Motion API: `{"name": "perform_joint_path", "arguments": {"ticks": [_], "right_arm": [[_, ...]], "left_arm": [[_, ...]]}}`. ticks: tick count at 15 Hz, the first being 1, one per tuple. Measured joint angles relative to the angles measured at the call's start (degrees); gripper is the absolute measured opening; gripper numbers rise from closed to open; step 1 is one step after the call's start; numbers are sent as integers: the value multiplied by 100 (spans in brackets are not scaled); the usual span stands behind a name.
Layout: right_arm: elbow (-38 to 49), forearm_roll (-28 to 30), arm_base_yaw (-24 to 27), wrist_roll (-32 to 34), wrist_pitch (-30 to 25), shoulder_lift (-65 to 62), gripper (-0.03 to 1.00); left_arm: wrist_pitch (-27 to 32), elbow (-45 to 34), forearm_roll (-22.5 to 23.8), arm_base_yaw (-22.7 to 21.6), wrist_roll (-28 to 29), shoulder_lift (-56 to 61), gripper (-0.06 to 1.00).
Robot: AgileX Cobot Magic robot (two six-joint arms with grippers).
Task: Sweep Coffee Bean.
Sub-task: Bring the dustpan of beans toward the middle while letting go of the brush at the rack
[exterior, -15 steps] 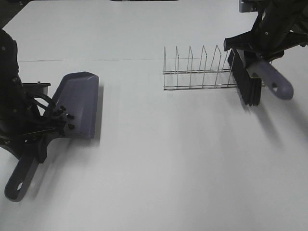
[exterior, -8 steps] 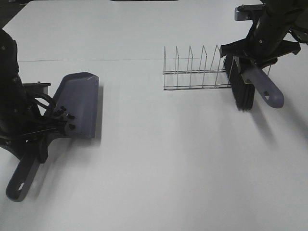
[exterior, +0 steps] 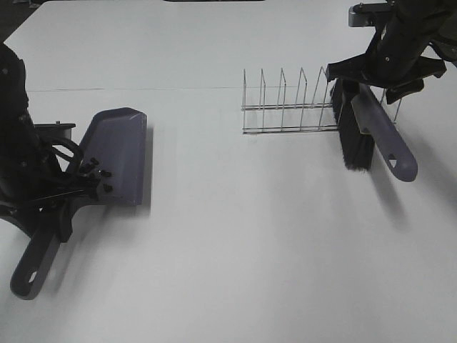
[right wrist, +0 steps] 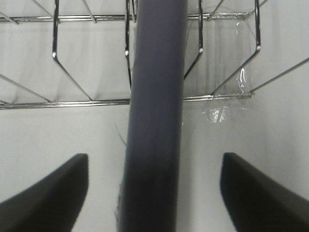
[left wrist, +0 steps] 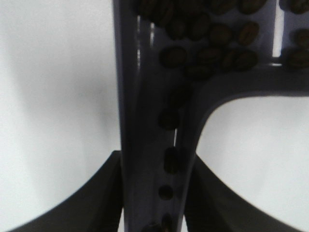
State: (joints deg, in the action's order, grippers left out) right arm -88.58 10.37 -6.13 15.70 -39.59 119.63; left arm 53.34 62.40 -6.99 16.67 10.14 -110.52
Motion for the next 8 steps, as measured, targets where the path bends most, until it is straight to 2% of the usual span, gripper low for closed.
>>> {"name": "perform_joint_path", "arguments": {"ticks": [3,5,8], "right_arm": [[-6,0,0,-57,-6,-172,82],[-6,0,0,-97,-92,-350,82],[-6,0,0,-189,-539,-665,82]], "left_arm": [[0,0,-29,0,0,0,32],[0,0,-46,0,0,0,32],[-46,0,-63,0,172,0,32]]}}
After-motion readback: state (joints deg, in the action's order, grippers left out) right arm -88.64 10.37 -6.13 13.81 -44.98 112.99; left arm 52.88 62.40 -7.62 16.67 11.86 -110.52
